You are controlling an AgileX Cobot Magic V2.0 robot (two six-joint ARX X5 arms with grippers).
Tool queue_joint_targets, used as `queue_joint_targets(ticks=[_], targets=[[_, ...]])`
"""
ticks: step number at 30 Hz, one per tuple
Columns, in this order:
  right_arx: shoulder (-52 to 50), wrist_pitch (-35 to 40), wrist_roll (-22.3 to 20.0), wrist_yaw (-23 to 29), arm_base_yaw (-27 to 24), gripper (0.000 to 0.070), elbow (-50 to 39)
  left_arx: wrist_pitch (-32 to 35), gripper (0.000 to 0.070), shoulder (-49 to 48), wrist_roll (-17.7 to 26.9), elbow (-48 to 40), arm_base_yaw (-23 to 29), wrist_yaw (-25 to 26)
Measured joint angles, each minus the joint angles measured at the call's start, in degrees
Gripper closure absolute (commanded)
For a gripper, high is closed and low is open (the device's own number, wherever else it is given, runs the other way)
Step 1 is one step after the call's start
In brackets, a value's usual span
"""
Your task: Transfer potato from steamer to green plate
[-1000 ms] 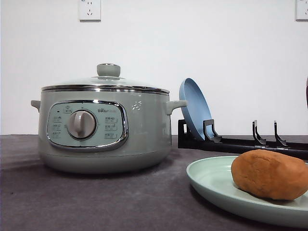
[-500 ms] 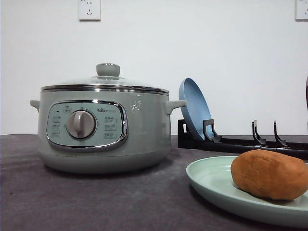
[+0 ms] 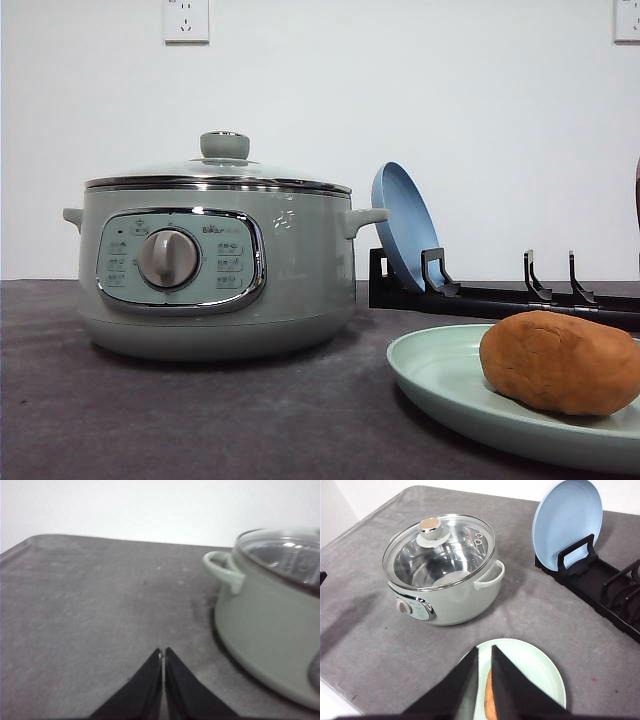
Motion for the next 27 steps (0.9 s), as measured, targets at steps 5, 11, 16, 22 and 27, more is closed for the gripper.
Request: queue_joint_targets(ticks=[5,11,16,22,27], targets=[[0.0,0.0,0.0,0.0,0.0,0.0664,0.0,0.3,0.0700,0.0,0.0,-1.4,1.1,0.0],[0.0,0.0,0.0,0.0,0.0,0.0664,0.0,0.4,0.0700,0.0,0.5,-1.5,1.1,0.0],[0.0,0.0,0.0,0.0,0.0,0.0664,0.0,0.4,0.0700,0.0,0.8,-1.5,1.1,0.0],[0.0,0.0,0.0,0.0,0.0,0.0664,0.0,0.4,0.0700,0.0,1.0,-1.5,1.1,0.0],[0.0,0.0,0.0,0.0,0.0,0.0664,0.0,0.4,0.0700,0.0,1.3,-1.5,1.1,0.0]])
